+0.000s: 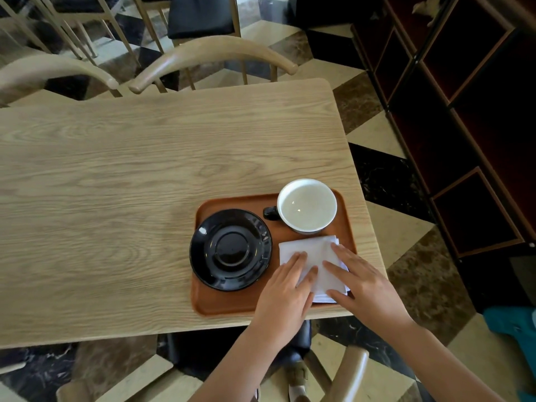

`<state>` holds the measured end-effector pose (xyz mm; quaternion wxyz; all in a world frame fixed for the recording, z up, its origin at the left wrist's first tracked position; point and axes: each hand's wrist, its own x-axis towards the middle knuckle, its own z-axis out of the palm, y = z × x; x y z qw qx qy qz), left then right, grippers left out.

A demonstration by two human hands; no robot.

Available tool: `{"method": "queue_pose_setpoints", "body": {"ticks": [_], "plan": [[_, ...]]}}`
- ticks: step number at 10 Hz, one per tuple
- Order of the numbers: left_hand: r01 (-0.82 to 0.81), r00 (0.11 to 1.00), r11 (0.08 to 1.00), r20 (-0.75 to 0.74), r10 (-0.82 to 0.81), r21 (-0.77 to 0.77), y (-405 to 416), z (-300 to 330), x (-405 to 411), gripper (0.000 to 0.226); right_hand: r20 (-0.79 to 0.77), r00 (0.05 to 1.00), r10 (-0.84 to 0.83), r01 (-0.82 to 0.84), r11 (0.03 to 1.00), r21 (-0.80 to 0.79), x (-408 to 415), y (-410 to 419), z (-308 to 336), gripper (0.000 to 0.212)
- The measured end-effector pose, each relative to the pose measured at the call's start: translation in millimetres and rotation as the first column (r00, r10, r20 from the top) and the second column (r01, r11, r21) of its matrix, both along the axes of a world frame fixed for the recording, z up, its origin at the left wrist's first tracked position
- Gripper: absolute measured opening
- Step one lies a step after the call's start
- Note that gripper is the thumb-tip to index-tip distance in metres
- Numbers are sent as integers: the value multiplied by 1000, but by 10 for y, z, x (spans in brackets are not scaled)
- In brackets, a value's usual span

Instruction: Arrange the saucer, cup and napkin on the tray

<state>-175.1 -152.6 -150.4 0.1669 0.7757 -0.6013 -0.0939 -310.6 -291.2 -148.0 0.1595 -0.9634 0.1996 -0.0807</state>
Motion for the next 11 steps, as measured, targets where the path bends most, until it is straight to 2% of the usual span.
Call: {"method": "queue_pose_setpoints", "body": {"ticks": [3, 5, 6, 7, 8, 9, 10, 11], "plan": [[13, 1000, 999, 17, -14, 47, 57, -42, 43, 45, -46, 999, 3, -4, 1000, -15, 29, 59, 34, 57], [28, 999, 987, 26, -33, 159, 16, 182, 81, 45, -161, 987, -4, -11, 996, -94, 143, 73, 235, 58], [13, 995, 991, 93, -25, 136, -15, 454, 187, 43, -153, 987, -57, 43, 995, -93, 256, 73, 555, 56], [-5, 997, 999, 81, 2, 42, -74, 901, 382, 43, -146, 986, -75, 69, 996, -48, 435, 51, 1024, 43], [-50, 994, 993, 101, 39, 108, -165, 1447, 622, 37, -244, 966, -91, 107, 993, 50, 644, -30, 1529, 40], [-102, 991, 957, 107, 76, 270, -268, 1936, 847, 33, -384, 922, -54, 96, 991, 90, 877, -120, 2055, 38], [-89, 995, 905, 3, 96, 416, -383, 2284, 1110, 30, -492, 870, -3, 67, 991, 112, 1082, -247, 2437, 32], [-71, 995, 846, -23, 98, 528, -427, 2648, 1336, 31, -520, 854, 5, 84, 986, 146, 1226, -348, 2744, 31]]}}
